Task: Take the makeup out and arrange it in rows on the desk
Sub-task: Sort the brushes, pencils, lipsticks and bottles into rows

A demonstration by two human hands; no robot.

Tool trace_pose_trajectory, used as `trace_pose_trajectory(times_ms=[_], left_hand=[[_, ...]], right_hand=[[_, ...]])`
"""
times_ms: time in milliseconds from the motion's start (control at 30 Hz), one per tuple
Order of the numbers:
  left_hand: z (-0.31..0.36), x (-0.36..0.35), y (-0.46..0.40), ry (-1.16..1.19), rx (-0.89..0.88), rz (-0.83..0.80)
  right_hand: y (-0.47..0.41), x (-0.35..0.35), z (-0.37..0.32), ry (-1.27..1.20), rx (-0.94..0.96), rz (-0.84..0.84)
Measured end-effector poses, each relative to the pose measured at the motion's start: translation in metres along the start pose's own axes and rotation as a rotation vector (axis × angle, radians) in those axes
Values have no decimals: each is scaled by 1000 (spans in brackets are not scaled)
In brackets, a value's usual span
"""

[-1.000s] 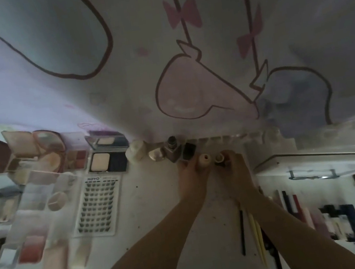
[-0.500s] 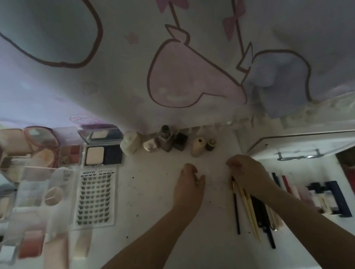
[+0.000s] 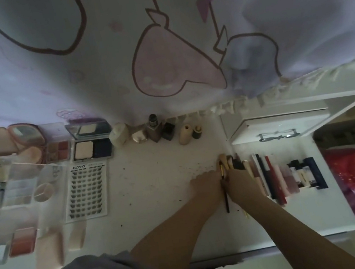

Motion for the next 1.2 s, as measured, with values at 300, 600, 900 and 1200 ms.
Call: trace_pose_trajectory(times_ms=[300,600,900,1200], left_hand=[[-90,13,37,-55,180,59],[-215,-3,116,193,493,207],[-232,-15,118,254,470,309],[-149,0,103,191,75,435]], right_hand=[[3,-19,-30,83,58,-26],[38,-84,-154,-49,305,-132],[40,-116,-186,6,293,-64],[28,-40,-74,-139,129,99]])
Point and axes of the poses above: each hand's wrist, its own y-axis away from the middle knuckle, its own x-axis out of the back of the hand, z = x × y, the point moved 3 cm from there along -y, towards the middle knuckle, and after that the axes turned 6 degrees about -z, right-handed, at the moved point
